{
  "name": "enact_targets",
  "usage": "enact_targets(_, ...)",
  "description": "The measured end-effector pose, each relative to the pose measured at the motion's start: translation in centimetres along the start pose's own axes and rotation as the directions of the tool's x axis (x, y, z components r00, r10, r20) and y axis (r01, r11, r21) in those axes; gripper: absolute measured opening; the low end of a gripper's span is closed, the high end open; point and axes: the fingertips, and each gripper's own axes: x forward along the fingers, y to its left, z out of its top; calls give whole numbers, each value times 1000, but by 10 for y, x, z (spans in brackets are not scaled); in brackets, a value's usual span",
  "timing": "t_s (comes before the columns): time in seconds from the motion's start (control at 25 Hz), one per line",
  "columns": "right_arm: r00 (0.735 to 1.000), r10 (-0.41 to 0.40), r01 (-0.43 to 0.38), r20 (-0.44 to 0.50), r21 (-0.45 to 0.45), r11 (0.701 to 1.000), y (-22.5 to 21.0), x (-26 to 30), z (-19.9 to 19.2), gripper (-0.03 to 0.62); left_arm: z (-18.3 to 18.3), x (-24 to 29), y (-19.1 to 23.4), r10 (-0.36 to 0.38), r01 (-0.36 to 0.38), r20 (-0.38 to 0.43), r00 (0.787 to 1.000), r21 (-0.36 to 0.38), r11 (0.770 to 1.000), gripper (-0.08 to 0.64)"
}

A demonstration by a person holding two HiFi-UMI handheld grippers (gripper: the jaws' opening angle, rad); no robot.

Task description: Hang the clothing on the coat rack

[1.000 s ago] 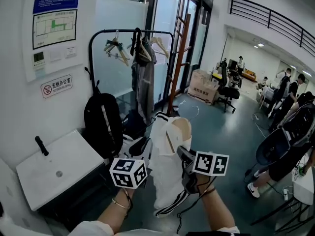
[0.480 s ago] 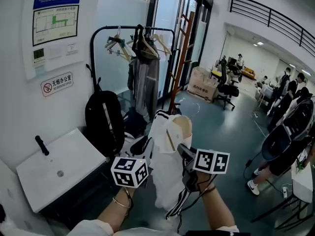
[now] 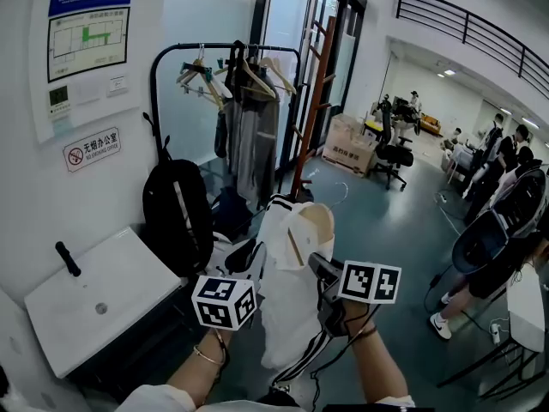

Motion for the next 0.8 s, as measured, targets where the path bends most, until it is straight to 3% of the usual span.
enact_targets(0.36, 999, 38, -39, -29, -19, 999, -37, 20, 31, 71, -8, 48, -4, 36, -36, -4, 999, 27, 999, 75)
enact_targets(0.8, 994, 78, -83, -79, -63, 995, -90, 47, 66, 72, -14, 106, 3, 106, -106, 25, 994, -3, 994, 75)
